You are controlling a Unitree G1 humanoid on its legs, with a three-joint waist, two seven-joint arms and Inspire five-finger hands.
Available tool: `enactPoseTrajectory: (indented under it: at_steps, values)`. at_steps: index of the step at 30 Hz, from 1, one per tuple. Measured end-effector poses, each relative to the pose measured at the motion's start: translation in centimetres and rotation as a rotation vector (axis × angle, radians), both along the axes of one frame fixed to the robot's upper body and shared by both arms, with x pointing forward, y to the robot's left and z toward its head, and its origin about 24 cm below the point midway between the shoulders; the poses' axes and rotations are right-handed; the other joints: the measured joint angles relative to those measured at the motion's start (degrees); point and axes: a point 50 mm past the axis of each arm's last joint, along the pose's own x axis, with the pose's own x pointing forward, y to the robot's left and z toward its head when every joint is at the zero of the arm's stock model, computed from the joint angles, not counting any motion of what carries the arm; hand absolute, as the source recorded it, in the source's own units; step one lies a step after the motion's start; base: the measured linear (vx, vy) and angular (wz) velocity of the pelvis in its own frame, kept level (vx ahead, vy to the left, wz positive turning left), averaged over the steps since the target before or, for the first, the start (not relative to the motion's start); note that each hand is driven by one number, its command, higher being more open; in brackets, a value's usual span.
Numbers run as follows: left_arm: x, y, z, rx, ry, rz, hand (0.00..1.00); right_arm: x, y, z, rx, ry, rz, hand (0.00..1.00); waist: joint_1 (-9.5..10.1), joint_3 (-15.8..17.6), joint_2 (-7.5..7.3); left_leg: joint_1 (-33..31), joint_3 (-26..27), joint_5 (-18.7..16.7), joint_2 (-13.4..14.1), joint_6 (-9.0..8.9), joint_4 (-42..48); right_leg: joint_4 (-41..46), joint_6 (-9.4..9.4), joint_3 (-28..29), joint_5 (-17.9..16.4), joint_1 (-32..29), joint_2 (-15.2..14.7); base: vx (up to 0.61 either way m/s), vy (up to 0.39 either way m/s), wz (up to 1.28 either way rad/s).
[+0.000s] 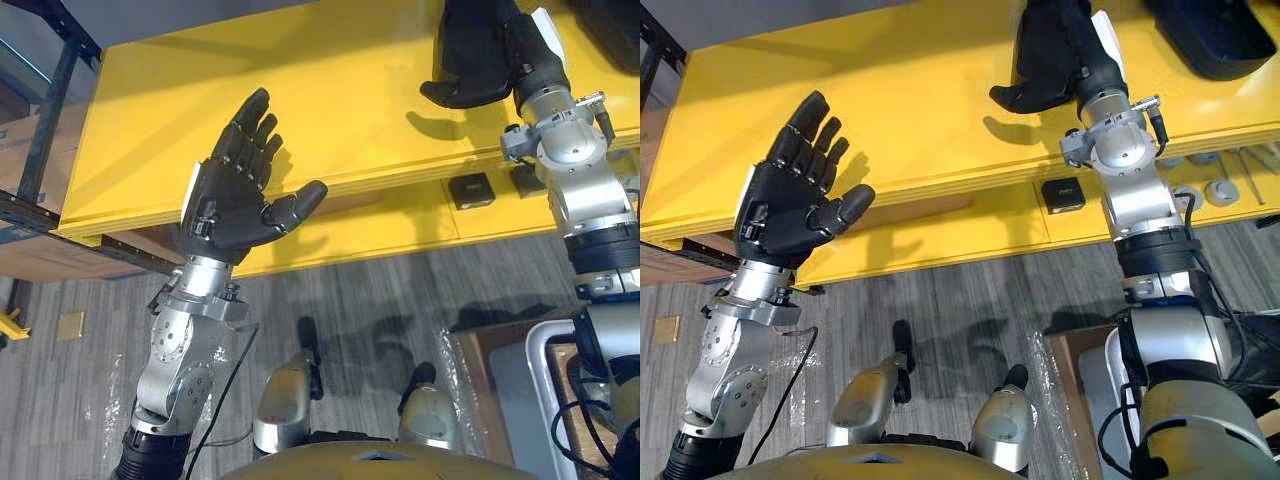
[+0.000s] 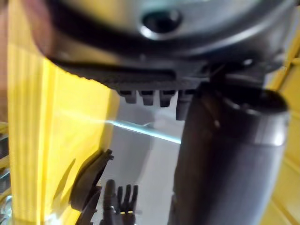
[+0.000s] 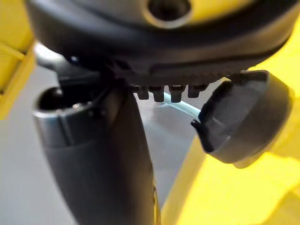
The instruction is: Walk over and take three plastic housings, then place them on the shelf
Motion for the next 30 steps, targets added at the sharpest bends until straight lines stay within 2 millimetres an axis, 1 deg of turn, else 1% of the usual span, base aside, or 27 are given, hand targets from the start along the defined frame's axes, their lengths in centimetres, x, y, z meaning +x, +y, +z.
enactPoseTrajectory:
  at_steps: [2, 3, 4, 5, 7, 8, 11, 13, 16, 18, 21, 22, 24, 27, 30]
  values:
    - [-0.1, -0.8, -0.9, 0.012, 0.058, -0.040, 1.00, -1.2, 0.4, 0.4, -0.038, -0.069, 0.010, 1.00, -0.42, 0.31, -0.51, -1.61, -0.61, -3.61, 1.48, -0.39, 6.22, 3.13, -0.47, 0.39, -2.43, -0.52, 0.08, -0.11, -0.048, -0.07]
    - [-0.1, -1.0, -1.0, 0.013, 0.064, -0.048, 1.00, -1.4, 0.4, 0.5, -0.049, -0.089, 0.006, 1.00, -0.57, 0.38, -0.63, -2.18, -0.64, -4.02, 1.78, -0.48, 6.87, 3.53, -0.81, 0.45, -2.70, -1.05, 0.19, -0.09, -0.027, -0.05]
    - [-0.1, -1.1, -1.0, 0.013, 0.067, -0.054, 1.00, -1.5, 0.5, 0.7, -0.064, -0.107, -0.002, 1.00, -0.60, 0.50, -0.80, -2.69, -0.62, -4.22, 2.02, -0.45, 7.30, 3.75, -0.66, 0.65, -2.92, -1.62, 0.33, -0.10, -0.011, -0.09]
    - [-0.1, -1.3, -1.0, 0.014, 0.067, -0.065, 1.00, -2.0, 0.7, 1.4, -0.099, -0.170, -0.028, 1.00, -0.82, 0.96, -1.47, -4.77, -0.59, -4.21, 2.32, -0.27, 7.72, 4.44, -0.66, 1.16, -2.91, -4.00, 0.45, -0.08, 0.005, -0.10]
    - [-0.1, -1.3, -1.1, 0.015, 0.069, -0.068, 1.00, -2.3, 0.8, 1.8, -0.116, -0.211, -0.047, 1.00, -1.08, 1.39, -1.86, -6.39, -0.56, -3.93, 2.36, -0.03, 7.95, 4.71, -0.65, 1.38, -2.83, -5.59, 0.44, -0.08, 0.023, -0.05]
    - [-0.1, -1.4, -1.1, 0.017, 0.070, -0.067, 1.00, -2.6, 0.9, 2.2, -0.109, -0.244, -0.054, 1.00, -1.24, 1.68, -2.04, -8.43, -0.45, -3.94, 2.47, 0.08, 8.84, 5.12, -0.65, 1.83, -2.20, -7.56, 0.40, -0.06, 0.049, -0.08]
    - [-0.2, -1.3, -1.1, 0.018, 0.065, -0.052, 1.00, -3.2, 1.3, 2.9, -0.091, -0.291, -0.025, 1.00, -1.19, 2.93, -1.99, -11.71, 0.19, -4.90, 2.80, 0.35, 11.79, 6.86, -0.62, 3.02, -1.74, -10.89, -0.09, -0.03, 0.062, -0.13]
    - [-0.1, -1.3, -0.9, 0.002, 0.059, -0.033, 1.00, -4.0, 2.0, 3.0, -0.081, -0.313, 0.034, 1.00, -0.66, 3.29, -1.72, -13.62, 0.68, -5.92, 3.33, 0.72, 13.99, 8.37, -0.32, 3.81, -1.68, -12.83, -0.23, 0.01, 0.059, -0.13]
    - [0.1, -1.6, -0.4, -0.013, 0.032, -0.029, 1.00, -4.6, 2.8, 2.8, -0.064, -0.333, 0.063, 1.00, -0.09, 3.34, -1.82, -14.59, 0.73, -6.61, 3.60, 0.84, 15.64, 10.20, -0.28, 4.19, -2.65, -13.91, -0.57, 0.01, 0.011, -0.01]
    - [0.3, -2.0, 0.5, -0.024, -0.011, -0.039, 1.00, -4.8, 3.6, 2.8, -0.024, -0.357, 0.091, 1.00, 0.21, 3.35, -1.85, -15.94, 0.61, -7.15, 4.02, 0.79, 16.92, 11.89, -0.35, 4.37, -3.69, -15.48, -0.95, 0.00, 0.000, 0.00]
    - [0.6, -2.1, 1.1, -0.032, -0.032, -0.037, 1.00, -4.8, 5.0, 2.4, 0.034, -0.350, 0.190, 1.00, 0.36, 3.35, -1.84, -16.61, 0.65, -7.29, 4.13, 0.71, 17.32, 12.72, -0.48, 4.54, -4.06, -16.41, -1.03, -0.01, -0.002, 0.00]
    - [0.7, -2.6, 1.3, -0.054, -0.037, -0.039, 1.00, -4.9, 6.7, 1.9, 0.047, -0.348, 0.278, 1.00, 0.35, 3.35, -1.84, -16.84, 0.63, -7.31, 4.10, 0.74, 17.20, 13.27, -0.56, 4.58, -4.22, -16.77, -1.08, 0.00, 0.000, 0.00]
    - [0.6, -2.9, 1.3, -0.072, -0.043, -0.048, 1.00, -5.1, 8.2, 1.5, 0.060, -0.343, 0.379, 1.00, 0.89, 3.35, -1.83, -17.02, 0.62, -6.86, 3.84, 0.68, 16.23, 13.48, -0.60, 4.54, -4.25, -17.34, -1.25, -0.02, -0.011, 0.04]
    - [0.7, -3.2, 1.7, -0.095, -0.061, -0.049, 1.00, -5.1, 8.9, 1.3, 0.087, -0.329, 0.424, 1.00, 1.56, 3.34, -1.82, -16.99, 0.35, -5.88, 2.74, 0.55, 14.62, 14.02, -0.76, 4.14, -4.51, -17.87, -1.84, -0.01, -0.011, 0.14]
    - [1.0, -3.4, 2.5, -0.108, -0.097, -0.054, 1.00, -4.7, 10.1, 1.5, 0.161, -0.313, 0.459, 1.00, 1.83, 3.30, -1.75, -17.04, -0.54, -3.41, 1.29, 0.82, 11.72, 14.52, -1.02, 2.99, -5.00, -18.60, -2.88, -0.02, -0.038, 0.24]
